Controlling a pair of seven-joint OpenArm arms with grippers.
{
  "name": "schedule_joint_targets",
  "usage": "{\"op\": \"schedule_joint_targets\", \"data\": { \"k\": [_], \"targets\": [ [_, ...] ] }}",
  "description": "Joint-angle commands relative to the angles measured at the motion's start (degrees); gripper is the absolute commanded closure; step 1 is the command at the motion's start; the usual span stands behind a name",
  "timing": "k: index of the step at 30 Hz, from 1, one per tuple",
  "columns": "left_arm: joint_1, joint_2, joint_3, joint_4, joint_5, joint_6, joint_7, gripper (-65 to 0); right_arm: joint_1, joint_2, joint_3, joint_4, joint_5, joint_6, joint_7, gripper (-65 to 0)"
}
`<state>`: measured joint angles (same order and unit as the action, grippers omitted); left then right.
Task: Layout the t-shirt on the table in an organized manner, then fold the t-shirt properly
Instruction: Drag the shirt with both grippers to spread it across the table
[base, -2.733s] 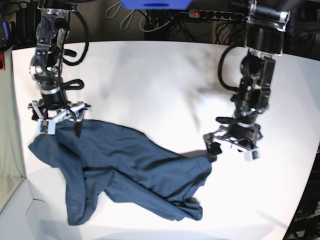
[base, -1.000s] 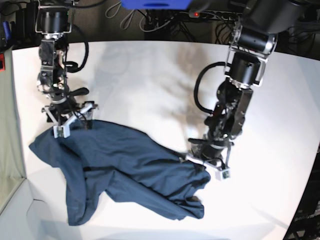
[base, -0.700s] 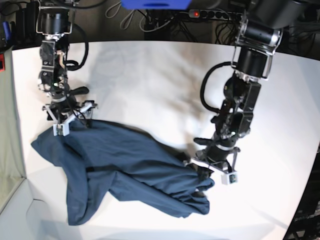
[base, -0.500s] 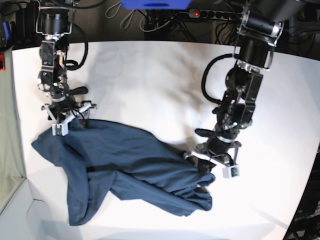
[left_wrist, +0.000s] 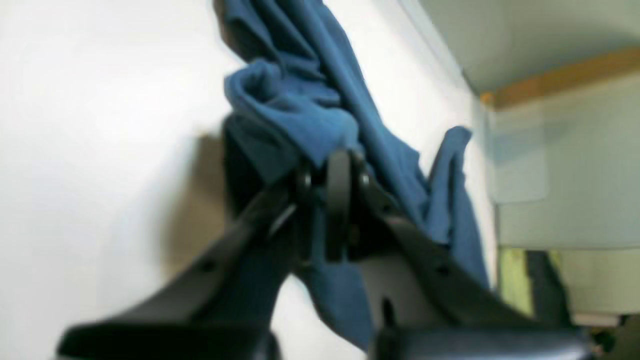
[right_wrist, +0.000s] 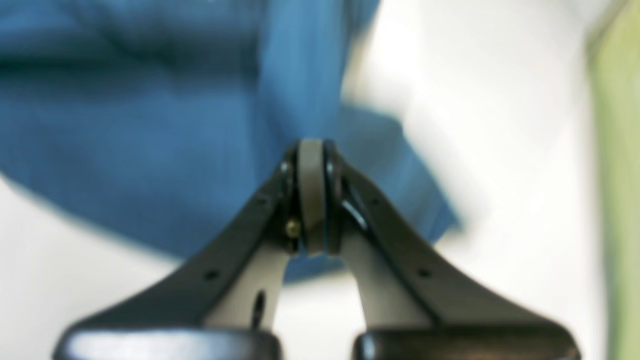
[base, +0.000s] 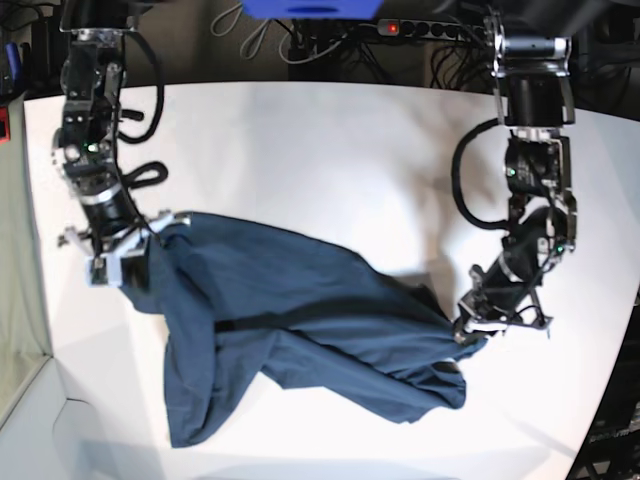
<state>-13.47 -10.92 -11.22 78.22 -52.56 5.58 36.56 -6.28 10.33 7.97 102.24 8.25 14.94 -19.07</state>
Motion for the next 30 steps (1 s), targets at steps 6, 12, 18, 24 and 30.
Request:
{"op": "schedule_joint_targets", "data": {
  "k": [6, 12, 18, 24, 30],
  "targets": [
    [-1.4, -0.4, -4.0, 8.8, -2.9, -0.4, 3.2, -0.2, 0.5, 0.3, -0.1, 8.4, 0.2, 0.1, 0.5, 0.0],
    [-1.6, -0.4, -4.6, 9.8, -2.3, -0.4, 3.0, -0.2, -2.3, -3.0, -1.4, 4.4, 0.2, 0.1, -2.6, 0.0],
    [-1.8, -0.4, -4.5, 9.7, -2.3, -0.4, 2.9, -0.2, -4.6, -3.1, -6.3, -0.3, 0.2, 0.0, -9.6, -8.8],
    [-1.8, -0.4, -4.5, 9.7, -2.3, -0.4, 2.9, -0.2, -4.5, -3.1, -6.4, -3.0, 0.2, -0.1, -10.7, -27.3],
    [-1.7, -0.4, -4.6, 9.7, -2.2, -0.4, 2.9, -0.2, -3.8, -3.1, -6.5, -7.1, 0.2, -0.1, -10.2, -37.4]
  ]
}}
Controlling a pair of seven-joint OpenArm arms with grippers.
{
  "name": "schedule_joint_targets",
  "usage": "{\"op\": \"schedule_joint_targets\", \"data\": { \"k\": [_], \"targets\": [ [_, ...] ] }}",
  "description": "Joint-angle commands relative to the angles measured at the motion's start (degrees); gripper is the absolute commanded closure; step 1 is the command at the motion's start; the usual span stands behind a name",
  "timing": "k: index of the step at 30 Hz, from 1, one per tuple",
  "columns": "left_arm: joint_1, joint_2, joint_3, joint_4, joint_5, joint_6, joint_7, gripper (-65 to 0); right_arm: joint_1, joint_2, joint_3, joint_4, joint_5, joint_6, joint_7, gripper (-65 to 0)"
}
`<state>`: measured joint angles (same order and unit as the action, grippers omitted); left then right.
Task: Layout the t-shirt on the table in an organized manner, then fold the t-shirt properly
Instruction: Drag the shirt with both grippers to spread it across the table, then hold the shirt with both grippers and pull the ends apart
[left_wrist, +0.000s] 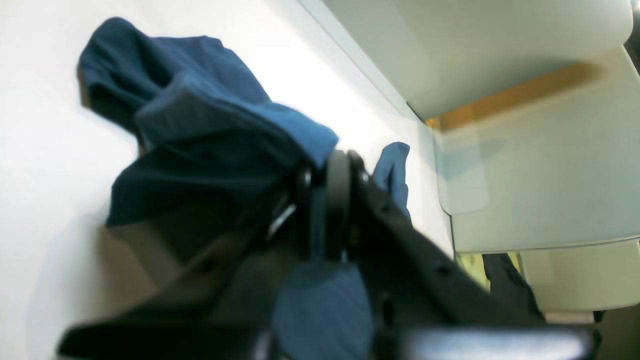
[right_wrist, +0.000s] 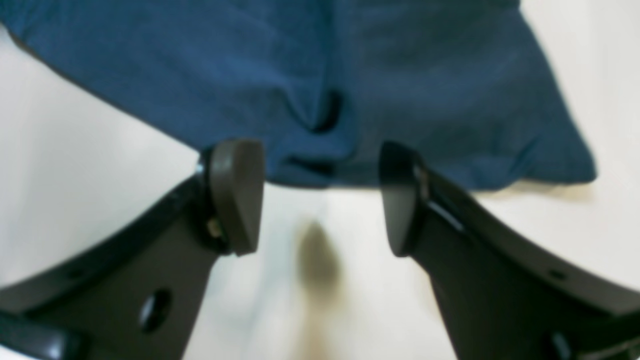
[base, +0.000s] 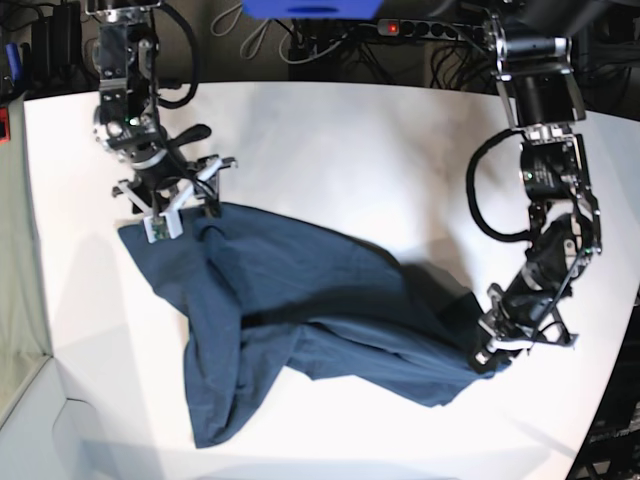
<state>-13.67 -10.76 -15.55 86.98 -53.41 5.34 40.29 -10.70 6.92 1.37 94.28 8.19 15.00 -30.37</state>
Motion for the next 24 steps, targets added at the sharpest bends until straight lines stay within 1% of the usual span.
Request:
{"op": "schedule_joint_targets", "data": {
  "k": [1, 7, 8, 9, 11, 12, 13, 14, 15, 18, 21, 24],
  "targets": [
    [-1.5, -0.5, -0.2, 0.9, -1.3, -0.2, -0.9, -0.2, 1.7, 0.3, 0.0, -0.4, 0.3, -0.2, 1.1, -37.4],
    [-1.6, -0.5, -0.2, -1.3, -1.3, -0.2, -1.0, -0.2, 7.2, -0.3, 0.0, -12.3, 0.3, 0.1, 1.1, -37.1],
    [-1.6, -0.5, -0.2, -1.5, -1.3, -0.2, -1.0, -0.2, 7.7, -0.2, -0.1, -13.4, 0.3, 0.1, 1.1, -36.5],
    [-1.6, -0.5, -0.2, -1.5, -1.3, -0.2, -1.0, -0.2, 8.0, -0.2, -0.1, -14.4, 0.3, 0.1, 1.1, -34.3],
    [-1.6, -0.5, -0.2, -1.5, -1.3, -0.2, -1.0, -0.2, 8.5, -0.1, -0.1, -15.0, 0.3, 0.1, 1.1, -25.9],
    [-1.6, -0.5, -0.2, -1.5, -1.3, -0.2, -1.0, -0.2, 9.0, -0.1, -0.1, -15.0, 0.3, 0.1, 1.1, -20.3],
    [-1.6, -0.5, -0.2, -1.5, -1.3, -0.2, -1.0, -0.2, 9.2, -0.1, -0.1, -15.1, 0.3, 0.0, 1.1, -13.8],
    [-1.7, -0.5, -0.2, -1.5, -1.4, -0.2, -1.0, -0.2, 9.6, -0.1, -0.1, -15.0, 0.3, -0.2, 1.0, -5.2],
    [-1.7, -0.5, -0.2, -1.1, -1.5, -0.2, -1.0, -0.2, 9.7, -0.1, 0.0, -14.9, 0.3, -0.2, 0.6, 0.0],
    [-2.2, -0.5, -0.3, -0.9, -1.8, -0.2, -1.0, -0.2, 9.8, -0.1, 0.3, -12.9, 0.3, -0.2, 0.5, -0.6],
    [-3.5, -0.5, -0.3, -0.9, -1.8, -0.2, -1.0, -0.2, 9.2, 0.0, 0.3, -7.5, 0.2, -0.2, 0.5, 0.0],
    [-4.0, -0.8, -0.5, -0.8, -1.8, -0.2, -1.0, -0.2, 7.5, 1.7, 0.3, 0.5, 0.2, 0.0, 0.5, 0.0]
  ]
}}
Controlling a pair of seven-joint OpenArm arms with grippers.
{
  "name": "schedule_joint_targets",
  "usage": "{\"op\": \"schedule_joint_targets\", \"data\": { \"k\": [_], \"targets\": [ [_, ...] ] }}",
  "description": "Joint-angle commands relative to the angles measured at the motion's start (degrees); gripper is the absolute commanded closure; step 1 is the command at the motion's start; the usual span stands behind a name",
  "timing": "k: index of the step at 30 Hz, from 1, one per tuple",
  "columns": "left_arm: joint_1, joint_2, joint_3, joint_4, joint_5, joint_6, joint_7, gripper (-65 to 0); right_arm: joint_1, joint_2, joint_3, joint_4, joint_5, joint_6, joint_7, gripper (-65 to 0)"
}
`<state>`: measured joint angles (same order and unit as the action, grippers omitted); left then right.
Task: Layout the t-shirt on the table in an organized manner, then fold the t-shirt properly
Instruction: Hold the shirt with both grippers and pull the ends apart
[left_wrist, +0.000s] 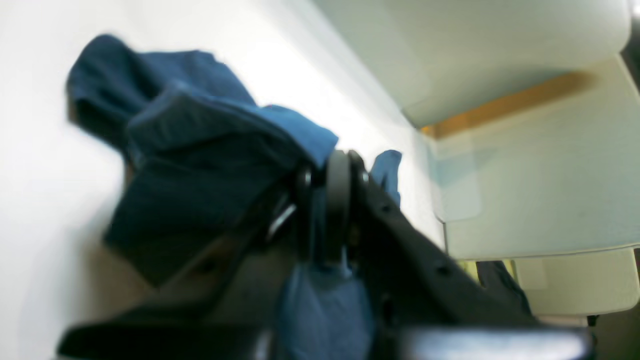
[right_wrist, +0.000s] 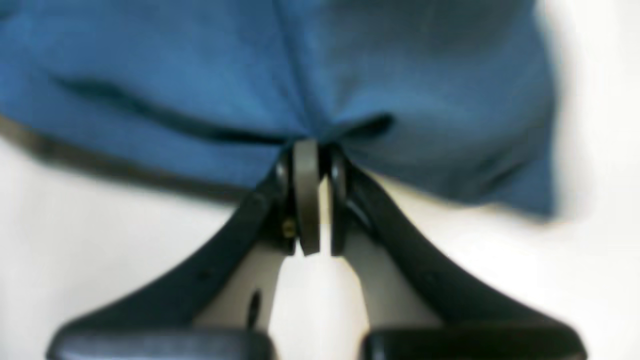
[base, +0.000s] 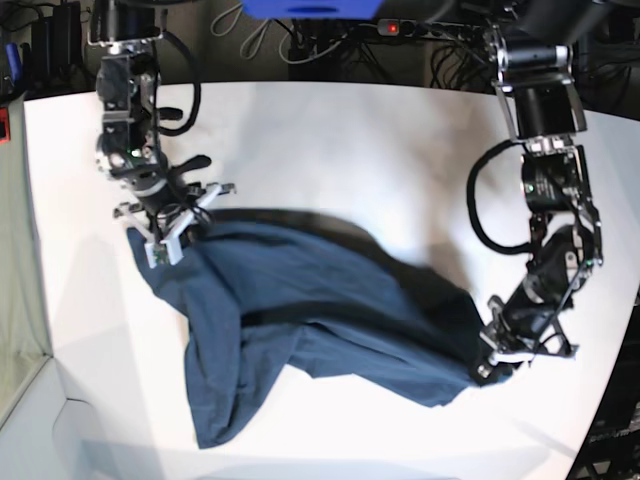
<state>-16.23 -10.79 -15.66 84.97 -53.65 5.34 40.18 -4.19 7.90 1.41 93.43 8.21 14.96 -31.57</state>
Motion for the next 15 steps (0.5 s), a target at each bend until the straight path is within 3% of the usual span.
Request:
{"op": "schedule_joint_targets", "data": {
  "k": [1, 7, 15],
  "targets": [
    [-1.9, -1.2, -0.7, 1.5, -1.6, -0.2, -0.8, -0.2, 0.9, 1.1, 0.1, 3.5, 0.2, 0.0, 1.7, 0.0],
    [-3.9, -1.4, -1.0, 0.3, -1.0, -0.2, -0.8, -0.2, 4.0, 1.5, 0.2, 9.8, 0.2, 0.1, 1.7, 0.0],
    [-12.7, -1.1, -0.7, -20.3, -1.1, -0.2, -0.9, -0.2, 13.0, 1.7, -0.1, -4.7, 0.2, 0.1, 2.3, 0.0]
  ]
}}
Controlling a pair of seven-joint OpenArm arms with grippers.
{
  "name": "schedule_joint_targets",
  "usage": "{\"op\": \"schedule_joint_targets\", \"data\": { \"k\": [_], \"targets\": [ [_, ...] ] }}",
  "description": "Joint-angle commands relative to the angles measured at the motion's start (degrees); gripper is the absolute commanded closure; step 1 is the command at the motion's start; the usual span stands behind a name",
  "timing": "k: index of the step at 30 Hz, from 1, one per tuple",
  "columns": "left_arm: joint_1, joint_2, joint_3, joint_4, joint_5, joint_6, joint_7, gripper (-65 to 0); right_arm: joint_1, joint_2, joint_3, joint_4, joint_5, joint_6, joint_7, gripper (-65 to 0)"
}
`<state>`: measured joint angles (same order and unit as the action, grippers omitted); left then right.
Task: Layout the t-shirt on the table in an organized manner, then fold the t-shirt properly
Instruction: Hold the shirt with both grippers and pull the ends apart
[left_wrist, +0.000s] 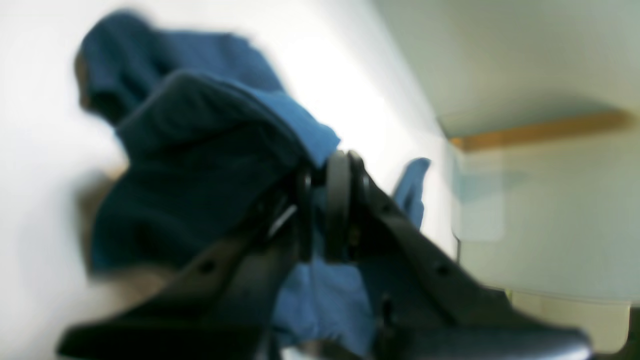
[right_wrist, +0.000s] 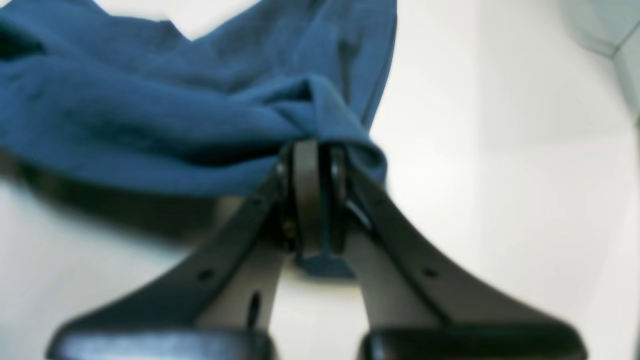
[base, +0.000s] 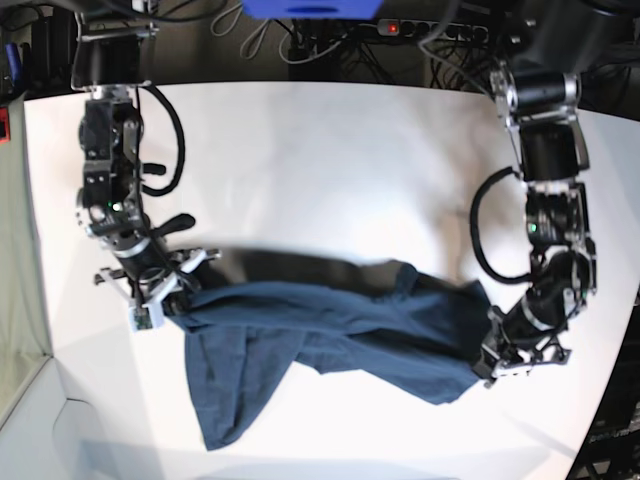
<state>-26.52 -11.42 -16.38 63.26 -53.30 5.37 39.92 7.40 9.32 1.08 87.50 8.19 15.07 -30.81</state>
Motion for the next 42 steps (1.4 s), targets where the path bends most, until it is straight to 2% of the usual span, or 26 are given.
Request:
{"op": "schedule_joint_targets", "data": {
  "k": [1, 3, 6, 10, 12, 17, 19, 21, 23, 25, 29, 32, 36, 42],
  "targets": [
    [-4.2, -0.5, 0.0, -2.9, -1.4, -0.2, -0.7, -0.2, 2.9, 0.3, 0.2, -1.1, 0.2, 0.0, 1.6, 0.0],
    [-8.2, -0.6, -0.1, -11.3, -1.4, -0.2, -2.1, -0.4, 5.7, 0.3, 0.2, -5.3, 0.2, 0.0, 1.6, 0.0],
    [-12.3, -0.9, -0.1, -21.1, -1.5, -0.2, -8.1, -0.5, 8.6, 0.5, 0.2, -8.6, 0.2, 0.0, 1.6, 0.0],
    [-15.0, -1.1, -0.1, -25.4, -1.8, 0.2, -11.7, -2.0, 9.8, 0.7, 0.1, -9.0, 0.2, 0.0, 1.6, 0.0],
    [-15.8, -1.1, 0.0, -25.8, -1.4, 0.3, -11.1, -8.1, 10.1, 0.7, 0.1, -9.0, 0.2, 0.0, 1.6, 0.0],
    [-16.6, -2.3, -0.1, -25.0, -2.0, -0.3, -4.7, -36.5, 9.7, 0.7, 0.1, -9.0, 0.2, 0.0, 1.6, 0.0],
    [-16.1, -2.4, -0.2, -22.2, -2.1, -0.3, -1.1, -42.0, 9.6, 0.7, 0.1, -9.0, 0.2, 0.0, 1.6, 0.0],
    [-13.0, -2.4, -0.3, -16.1, -2.5, -0.3, 2.1, -41.6, 9.6, 0.7, 0.1, -8.9, 0.2, 0.0, 1.6, 0.0],
    [-7.7, -2.4, -0.3, -7.8, -4.6, -0.3, 4.9, -38.3, 9.4, 0.7, 0.1, -8.7, 0.2, 0.0, 1.6, 0.0],
    [-1.1, -2.5, -0.4, 1.6, -7.7, -0.2, 5.3, -35.0, 8.9, 0.7, 0.2, -8.8, 0.2, 0.0, 1.6, 0.0],
    [11.5, -2.4, -5.6, 15.6, -9.9, 0.2, 5.3, -39.6, 8.0, 0.5, 0.2, -8.6, 0.3, 0.0, 1.6, 0.0],
    [15.6, -2.4, -8.1, 16.1, -9.8, 0.1, 5.2, -41.9, 7.9, 0.5, 0.3, -9.0, 0.3, 0.0, 1.6, 0.0],
    [15.9, -2.6, -7.5, 9.8, -7.1, -0.3, 1.5, -41.9, 7.2, 0.3, 0.3, -8.9, 0.3, 0.0, 1.6, 0.0],
    [13.8, -2.6, 0.1, 2.6, -3.1, -0.4, -4.9, -41.9, 6.7, 0.3, 0.3, -8.9, 0.3, 0.0, 1.6, 0.0]
  ]
}}
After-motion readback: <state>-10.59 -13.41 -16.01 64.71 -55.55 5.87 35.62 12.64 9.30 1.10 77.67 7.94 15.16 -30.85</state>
